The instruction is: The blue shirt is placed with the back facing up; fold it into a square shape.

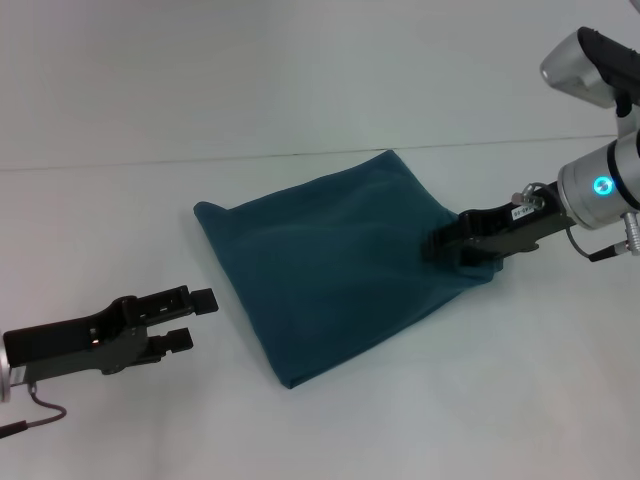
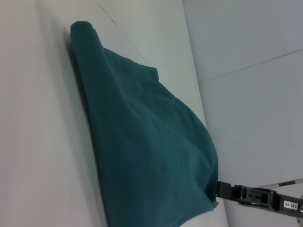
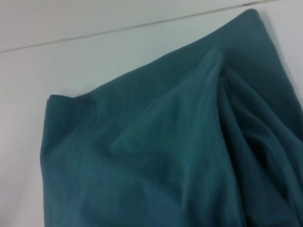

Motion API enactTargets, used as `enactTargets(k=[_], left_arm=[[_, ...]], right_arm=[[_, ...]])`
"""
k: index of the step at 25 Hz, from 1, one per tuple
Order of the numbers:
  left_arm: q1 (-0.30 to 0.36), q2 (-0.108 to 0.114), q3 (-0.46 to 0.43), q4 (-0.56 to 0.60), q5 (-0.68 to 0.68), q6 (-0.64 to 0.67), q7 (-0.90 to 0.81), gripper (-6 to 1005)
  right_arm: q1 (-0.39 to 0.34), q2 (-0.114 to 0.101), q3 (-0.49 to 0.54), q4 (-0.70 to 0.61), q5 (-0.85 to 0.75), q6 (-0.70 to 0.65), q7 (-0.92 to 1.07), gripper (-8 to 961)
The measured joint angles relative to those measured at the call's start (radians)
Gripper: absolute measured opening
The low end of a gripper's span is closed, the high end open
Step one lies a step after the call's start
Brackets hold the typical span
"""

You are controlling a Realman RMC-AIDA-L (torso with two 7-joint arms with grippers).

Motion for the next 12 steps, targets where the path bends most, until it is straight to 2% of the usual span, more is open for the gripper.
enactTargets(k=[6,9,12], left_arm=[[-0.003,0.000,0.005,0.000,0.002,-0.009,-0.002,920],[-0.003,0.000,0.006,0.000,0.002,-0.010,-0.003,920],[-0.003,0.000,0.006,0.000,0.002,-0.011,-0.003,919]], right_arm=[[-0.001,-0.007,-0.005,-0.003,0.000,-0.009,0.009,714],[-0.001,-0.008,-0.007,-0.001,-0.002,-0.011,0.010,516],[-0.001,-0.009,-0.007,-0.001,-0.004,-0.013,0.011,372]])
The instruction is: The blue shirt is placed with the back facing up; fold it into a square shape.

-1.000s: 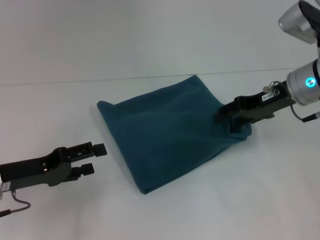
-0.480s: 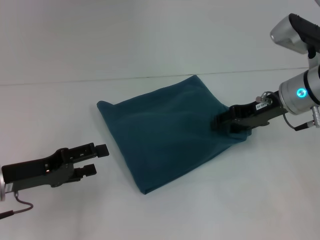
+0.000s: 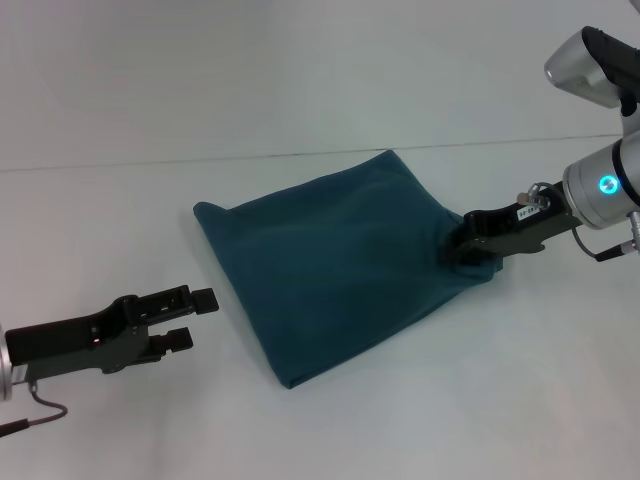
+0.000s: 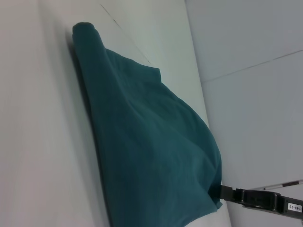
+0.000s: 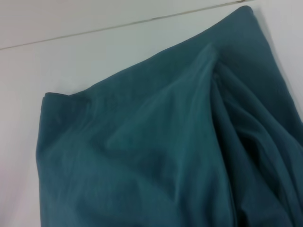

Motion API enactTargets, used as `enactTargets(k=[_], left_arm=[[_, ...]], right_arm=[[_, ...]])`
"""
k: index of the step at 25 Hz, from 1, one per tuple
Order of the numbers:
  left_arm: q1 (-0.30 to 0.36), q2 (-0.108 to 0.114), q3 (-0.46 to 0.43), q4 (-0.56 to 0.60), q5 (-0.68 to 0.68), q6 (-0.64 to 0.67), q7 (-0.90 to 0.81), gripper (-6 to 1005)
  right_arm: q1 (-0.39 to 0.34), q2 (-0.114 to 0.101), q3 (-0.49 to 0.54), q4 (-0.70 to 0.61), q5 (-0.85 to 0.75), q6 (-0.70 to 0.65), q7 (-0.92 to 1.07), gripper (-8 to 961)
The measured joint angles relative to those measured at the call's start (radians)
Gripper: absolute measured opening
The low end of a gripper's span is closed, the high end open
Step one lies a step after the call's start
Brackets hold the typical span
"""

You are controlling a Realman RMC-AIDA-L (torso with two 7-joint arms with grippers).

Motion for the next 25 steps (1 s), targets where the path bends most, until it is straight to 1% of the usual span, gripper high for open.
enactTargets(k=[2,13,15,19,22,25], left_arm=[[0.000,0.000,0.000,0.000,0.000,0.000,-0.001,919],[0.001,0.003,-0.005,-0.011,0.001,0.000,0.002,920],[0.001,0.003,-0.006,-0.011,0.001,0.000,0.002,920],[0.001,0.005,-0.007,-0.011,0.000,0.003,0.002,920],[0.001,0.005,-0.007,-0.011,-0.001,0.004,0.002,919],[0.001,0.005,-0.007,-0.011,-0.002,0.003,0.002,919]], right_arm=[[0.000,-0.001,0.000,0.001,-0.003,0.002,0.000,276],[-0.002,-0.001,0.002,0.001,-0.006,0.009,0.001,43],[-0.004,-0.006,0.008,-0.007,-0.006,0.001,0.001,34],[-0.020,-0.024,0.017,-0.059,0.002,-0.029,0.022,15],[-0.042,-0.023,0.024,-0.131,0.005,-0.056,0.043,14],[-0.048,-0.021,0.023,-0.148,0.004,-0.065,0.050,14]])
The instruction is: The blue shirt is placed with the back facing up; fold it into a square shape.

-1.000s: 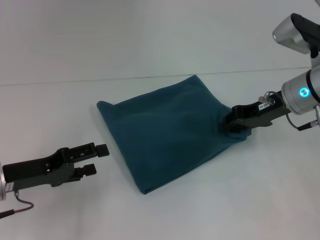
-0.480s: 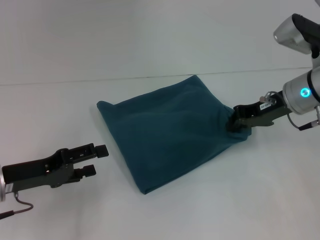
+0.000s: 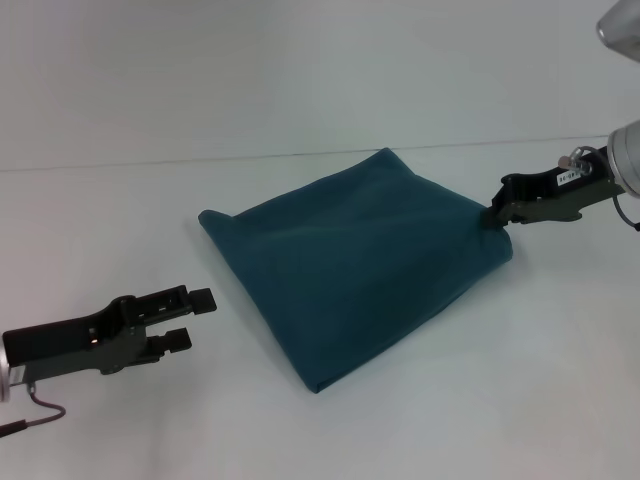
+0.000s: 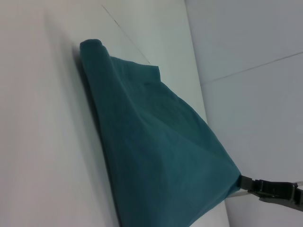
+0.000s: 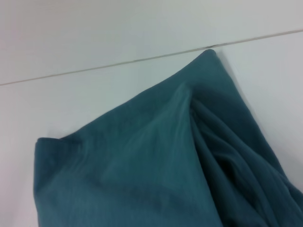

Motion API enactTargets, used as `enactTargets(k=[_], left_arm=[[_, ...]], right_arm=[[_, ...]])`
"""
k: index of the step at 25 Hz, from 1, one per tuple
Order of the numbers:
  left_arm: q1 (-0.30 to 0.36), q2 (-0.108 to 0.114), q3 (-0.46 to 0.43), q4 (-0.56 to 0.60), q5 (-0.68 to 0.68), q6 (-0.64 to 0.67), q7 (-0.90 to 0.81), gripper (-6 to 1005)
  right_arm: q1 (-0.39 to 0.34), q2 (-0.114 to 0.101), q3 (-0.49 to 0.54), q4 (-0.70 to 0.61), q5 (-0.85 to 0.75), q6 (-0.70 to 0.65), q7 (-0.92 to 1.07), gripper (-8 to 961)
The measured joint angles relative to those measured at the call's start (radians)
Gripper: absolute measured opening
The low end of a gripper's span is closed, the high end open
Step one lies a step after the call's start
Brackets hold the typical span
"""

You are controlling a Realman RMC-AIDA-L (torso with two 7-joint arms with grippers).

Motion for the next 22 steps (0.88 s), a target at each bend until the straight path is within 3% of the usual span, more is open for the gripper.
enactTargets(k=[9,18,22], left_arm=[[0.001,-0.001,0.000,0.000,-0.001,-0.002,-0.003,918],[0.006,-0.004,-0.001,0.000,-0.001,-0.004,-0.003,917],[0.007,-0.005,-0.001,0.000,-0.001,-0.004,-0.003,917]], right_arm=[[0.010,-0.003,-0.009,0.059,-0.087,0.051,0.015,13],[0.060,0.012,-0.025,0.147,-0.229,0.208,0.040,15],[0.078,0.018,-0.028,0.149,-0.312,0.257,0.100,130]])
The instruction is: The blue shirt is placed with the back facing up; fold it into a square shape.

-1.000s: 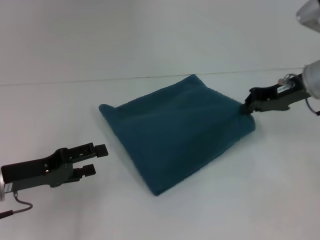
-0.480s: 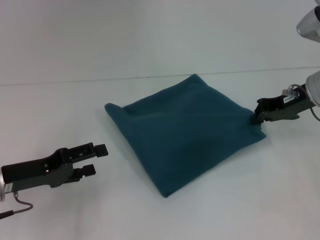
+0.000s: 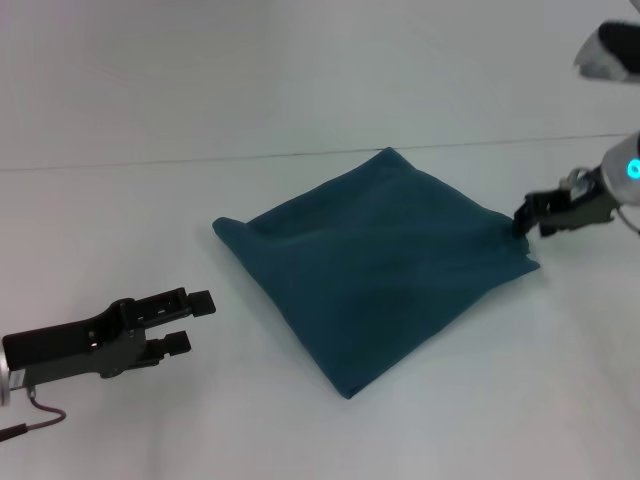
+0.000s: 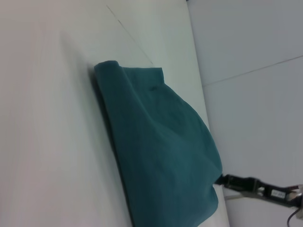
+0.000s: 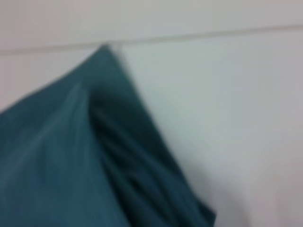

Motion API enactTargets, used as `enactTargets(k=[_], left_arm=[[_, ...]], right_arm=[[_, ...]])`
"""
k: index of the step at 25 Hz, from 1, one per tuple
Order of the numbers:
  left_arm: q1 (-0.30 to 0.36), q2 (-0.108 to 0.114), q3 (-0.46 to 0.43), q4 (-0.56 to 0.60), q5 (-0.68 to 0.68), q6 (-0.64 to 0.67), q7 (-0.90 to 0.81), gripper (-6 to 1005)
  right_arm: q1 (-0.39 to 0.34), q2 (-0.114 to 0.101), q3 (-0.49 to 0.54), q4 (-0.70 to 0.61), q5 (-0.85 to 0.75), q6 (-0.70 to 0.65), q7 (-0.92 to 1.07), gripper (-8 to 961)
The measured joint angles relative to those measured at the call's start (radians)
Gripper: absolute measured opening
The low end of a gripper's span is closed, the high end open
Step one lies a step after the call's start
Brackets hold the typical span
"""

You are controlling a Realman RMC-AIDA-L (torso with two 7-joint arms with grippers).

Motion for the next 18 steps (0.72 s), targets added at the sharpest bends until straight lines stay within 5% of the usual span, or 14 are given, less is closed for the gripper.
enactTargets(k=[7,12,18], left_arm=[[0.000,0.000,-0.002,0.000,-0.001,0.002,-0.003,919],[-0.005,-0.007,0.001,0.000,-0.001,0.009,-0.034,919],[-0.042,-0.042,0.045,-0.023,0.008,-0.044,-0.085,919]], right_arm=[[-0.063,-0.037,0.025,-0.200,0.212,-0.177,-0.029,401],[-0.105,-0.094,0.095,-0.197,0.441,-0.343,-0.132,484],[-0.145,-0.132,0.135,-0.192,0.544,-0.433,-0.196,524]])
